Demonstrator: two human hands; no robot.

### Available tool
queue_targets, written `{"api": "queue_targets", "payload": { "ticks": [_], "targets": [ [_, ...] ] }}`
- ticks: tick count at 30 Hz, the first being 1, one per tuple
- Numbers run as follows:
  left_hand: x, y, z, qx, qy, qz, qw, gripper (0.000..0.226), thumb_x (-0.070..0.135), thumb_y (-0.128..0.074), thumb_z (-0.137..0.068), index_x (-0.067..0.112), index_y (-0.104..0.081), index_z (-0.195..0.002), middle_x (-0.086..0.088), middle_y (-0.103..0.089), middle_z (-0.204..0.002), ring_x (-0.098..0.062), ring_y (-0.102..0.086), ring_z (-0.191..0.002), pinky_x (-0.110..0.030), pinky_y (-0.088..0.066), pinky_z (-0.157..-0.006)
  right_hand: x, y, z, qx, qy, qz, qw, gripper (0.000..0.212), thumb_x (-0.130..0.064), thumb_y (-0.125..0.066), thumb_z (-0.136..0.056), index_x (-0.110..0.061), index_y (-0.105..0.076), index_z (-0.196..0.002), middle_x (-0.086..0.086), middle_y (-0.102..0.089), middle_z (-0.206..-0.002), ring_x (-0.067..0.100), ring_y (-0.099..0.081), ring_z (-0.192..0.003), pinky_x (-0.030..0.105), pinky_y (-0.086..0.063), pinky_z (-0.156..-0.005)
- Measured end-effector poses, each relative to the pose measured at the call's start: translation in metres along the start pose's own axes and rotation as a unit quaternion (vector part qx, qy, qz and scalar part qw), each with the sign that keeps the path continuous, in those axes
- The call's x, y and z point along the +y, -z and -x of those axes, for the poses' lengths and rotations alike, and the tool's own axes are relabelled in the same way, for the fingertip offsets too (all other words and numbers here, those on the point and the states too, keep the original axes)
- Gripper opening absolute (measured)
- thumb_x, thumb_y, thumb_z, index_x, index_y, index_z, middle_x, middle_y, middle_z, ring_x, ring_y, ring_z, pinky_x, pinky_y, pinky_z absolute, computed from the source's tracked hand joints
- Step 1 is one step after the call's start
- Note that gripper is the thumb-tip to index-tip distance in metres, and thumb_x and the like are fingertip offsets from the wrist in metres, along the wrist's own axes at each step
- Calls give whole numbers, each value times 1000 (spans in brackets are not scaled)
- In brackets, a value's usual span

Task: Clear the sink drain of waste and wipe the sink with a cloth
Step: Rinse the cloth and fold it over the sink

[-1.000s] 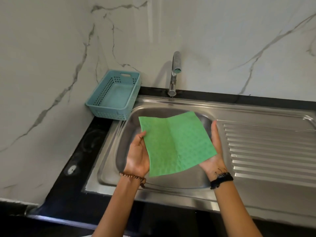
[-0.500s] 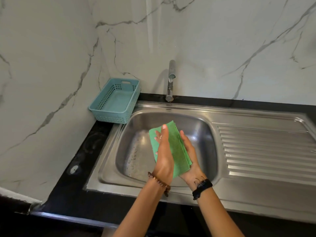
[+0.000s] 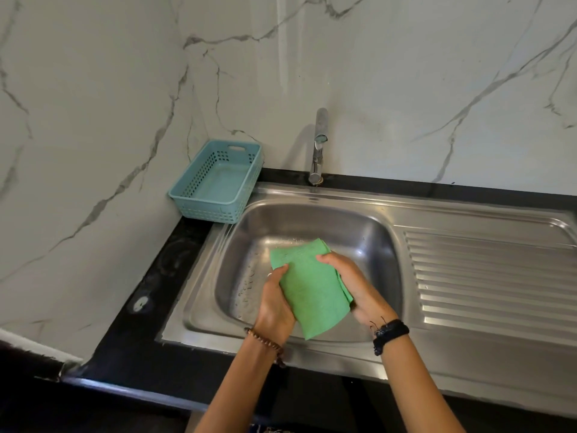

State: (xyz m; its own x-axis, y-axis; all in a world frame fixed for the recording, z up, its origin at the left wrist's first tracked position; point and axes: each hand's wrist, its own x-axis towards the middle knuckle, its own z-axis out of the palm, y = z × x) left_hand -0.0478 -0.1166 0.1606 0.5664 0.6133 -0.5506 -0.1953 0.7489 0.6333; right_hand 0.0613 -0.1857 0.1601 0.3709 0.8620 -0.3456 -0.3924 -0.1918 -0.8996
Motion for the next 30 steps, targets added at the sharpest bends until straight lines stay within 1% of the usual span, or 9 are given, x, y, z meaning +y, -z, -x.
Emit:
{"api": "queue_targets", "payload": {
  "ticks": [5, 8, 12, 16, 18, 22, 24, 27, 30],
  "targets": [
    [12, 13, -12, -22, -25, -155, 987, 36, -2, -35, -87, 24, -47, -110, -6, -59, -102, -24, -59, -86, -39, -51, -67, -1, 14, -8, 15, 28, 124, 992, 32, -3, -48, -89, -26, -65, -104, -4, -73, -97, 12, -69, -84, 26, -53, -74],
    [15, 23, -16, -65, -58, -292, 952, 56, -8, -35, -84, 43, -44, -107, -2, -58, -112, -21, -61, -96, -37, -55, -68, 0, 17, -12, 20, 34, 181, 983, 39, -3, -48, -91, -30, -56, -118, -17, -69, -99, -1, -68, -85, 18, -49, -71],
    [25, 31, -28, -111, -99, -352, 924, 74, -16, -33, -83, 52, -36, -112, 5, -56, -110, -10, -59, -95, -22, -56, -57, 2, 19, -21, 17, 40, 236, 971, 51, -4, -52, -91, -30, -44, -134, -16, -65, -104, -5, -66, -87, 12, -51, -67],
    [50, 38, -52, -85, -144, -397, 902, 86, -21, -33, -82, 35, -9, -142, -2, -56, -90, -11, -52, -72, -19, -49, -54, -2, 9, -37, 11, 24, 250, 968, 52, -8, -53, -91, -32, -37, -135, -12, -66, -102, 0, -67, -84, 13, -51, -56],
    [68, 40, -59, -76, -169, -433, 882, 82, -22, -36, -81, 25, -13, -144, -8, -53, -94, -12, -48, -69, -14, -46, -55, -9, -1, -48, 5, 19, 251, 968, 55, -8, -52, -91, -29, -32, -138, -8, -63, -107, 1, -64, -87, 13, -50, -55],
    [129, 37, -81, -75, -230, -490, 838, 69, -22, -41, -78, 16, -36, -135, -19, -43, -134, -21, -47, -107, -34, -43, -90, -48, -33, -87, -22, 47, 239, 970, 61, -8, -53, -91, -35, -25, -139, -12, -60, -104, -1, -64, -82, 12, -49, -54],
    [169, 35, -100, -60, -282, -521, 803, 65, -22, -43, -76, 7, -40, -134, -18, -38, -140, -23, -41, -123, -26, -33, -102, -75, -55, -117, -33, 79, 217, 972, 65, -4, -53, -90, -37, -25, -138, -11, -61, -99, -1, -66, -76, 11, -49, -52],
    [233, 28, -131, -35, -371, -572, 731, 63, -17, -47, -73, -4, -37, -135, -22, -32, -145, -29, -28, -137, -19, -18, -109, -112, -89, -171, -31, 126, 197, 972, 64, 1, -52, -88, -36, -27, -133, -4, -65, -97, 9, -66, -80, 23, -53, -56],
    [282, 27, -169, 6, -411, -619, 669, 70, -23, -43, -72, 1, -36, -138, -22, -26, -148, -28, -27, -138, -11, -18, -103, -135, -121, -233, -7, 143, 193, 971, 64, 5, -50, -85, -24, -23, -136, 14, -62, -107, 23, -61, -89, 39, -53, -68]
  ]
}}
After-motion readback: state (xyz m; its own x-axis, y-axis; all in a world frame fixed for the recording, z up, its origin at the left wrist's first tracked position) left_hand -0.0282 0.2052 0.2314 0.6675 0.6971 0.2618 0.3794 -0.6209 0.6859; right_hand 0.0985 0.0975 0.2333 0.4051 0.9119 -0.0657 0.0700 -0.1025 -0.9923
